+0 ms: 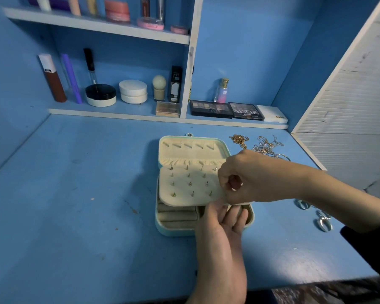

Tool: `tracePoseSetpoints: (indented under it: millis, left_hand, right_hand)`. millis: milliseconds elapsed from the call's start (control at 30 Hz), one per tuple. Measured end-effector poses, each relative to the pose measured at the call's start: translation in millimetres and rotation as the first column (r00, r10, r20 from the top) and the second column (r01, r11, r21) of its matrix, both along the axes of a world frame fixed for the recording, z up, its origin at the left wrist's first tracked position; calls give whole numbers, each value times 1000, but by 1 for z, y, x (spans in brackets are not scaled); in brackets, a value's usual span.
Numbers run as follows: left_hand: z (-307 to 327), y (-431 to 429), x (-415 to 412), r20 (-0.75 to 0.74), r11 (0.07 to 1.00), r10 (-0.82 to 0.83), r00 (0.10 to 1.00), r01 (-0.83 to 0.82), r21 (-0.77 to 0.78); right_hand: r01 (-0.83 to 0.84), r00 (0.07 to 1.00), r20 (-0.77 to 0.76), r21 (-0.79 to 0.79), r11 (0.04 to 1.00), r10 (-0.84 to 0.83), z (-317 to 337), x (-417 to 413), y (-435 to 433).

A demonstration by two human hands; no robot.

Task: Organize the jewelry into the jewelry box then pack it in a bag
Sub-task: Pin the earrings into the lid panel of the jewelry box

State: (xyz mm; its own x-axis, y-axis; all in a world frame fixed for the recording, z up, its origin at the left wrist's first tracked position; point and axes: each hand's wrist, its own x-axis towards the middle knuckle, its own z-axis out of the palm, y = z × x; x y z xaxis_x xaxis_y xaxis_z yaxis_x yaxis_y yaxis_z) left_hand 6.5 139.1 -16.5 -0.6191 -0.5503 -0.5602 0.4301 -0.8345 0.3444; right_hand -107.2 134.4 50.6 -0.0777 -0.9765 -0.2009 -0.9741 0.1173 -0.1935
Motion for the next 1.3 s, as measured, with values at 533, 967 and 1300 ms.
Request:
tracePoseSetpoints:
  millis: [533,967,1300]
  left_hand:
    - [7,-3,1,-28,999,40,999,-39,14]
    - [8,-2,4,-38,998,-1,999,-1,-65]
    - [9,-5,5,16,995,-46,999,47,-93]
  right_hand:
    - [36,999,5,-67,997,-36,8,-6,22]
    - [-6,998,-62,-80,997,1,14,-16,31]
    - [-23,997,-73,-148,989,12,18,-21,30]
